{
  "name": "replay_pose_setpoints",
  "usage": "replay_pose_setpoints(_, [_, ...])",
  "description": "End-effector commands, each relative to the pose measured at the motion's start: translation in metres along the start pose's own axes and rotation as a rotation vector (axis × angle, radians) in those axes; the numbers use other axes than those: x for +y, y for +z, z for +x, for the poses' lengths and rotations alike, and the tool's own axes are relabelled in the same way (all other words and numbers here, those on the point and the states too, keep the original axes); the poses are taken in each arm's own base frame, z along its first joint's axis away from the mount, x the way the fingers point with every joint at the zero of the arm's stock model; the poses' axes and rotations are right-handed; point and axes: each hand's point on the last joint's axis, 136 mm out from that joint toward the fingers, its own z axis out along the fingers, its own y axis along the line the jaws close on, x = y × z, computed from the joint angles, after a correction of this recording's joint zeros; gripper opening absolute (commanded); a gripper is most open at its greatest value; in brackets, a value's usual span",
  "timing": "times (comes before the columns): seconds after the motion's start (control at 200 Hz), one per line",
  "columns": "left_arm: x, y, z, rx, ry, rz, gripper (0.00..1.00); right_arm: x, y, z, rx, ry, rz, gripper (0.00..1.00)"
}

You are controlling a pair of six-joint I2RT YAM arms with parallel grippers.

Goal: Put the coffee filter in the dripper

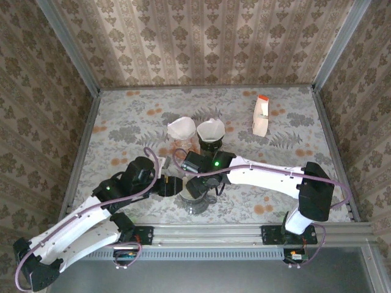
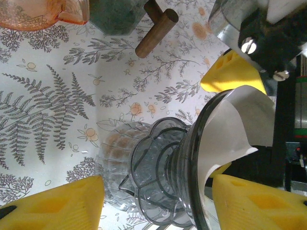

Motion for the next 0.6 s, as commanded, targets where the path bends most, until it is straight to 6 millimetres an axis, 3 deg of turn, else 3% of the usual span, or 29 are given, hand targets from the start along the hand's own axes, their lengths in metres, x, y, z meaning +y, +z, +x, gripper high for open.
replay_pose_setpoints(0.0, [-0.0013, 0.0001, 0.0018, 0.001, -0.018, 0.019, 0.62, -0.0048, 0.0086, 0.0060, 0.028, -0.003, 0.025, 0.86])
replay_pose_setpoints(0.595, [-0.0011, 0.0021, 0.0025, 0.002, -0.023, 0.024, 0.61, -0.0062, 0.0099, 0.0063, 0.019, 0.007, 0.029, 0.87])
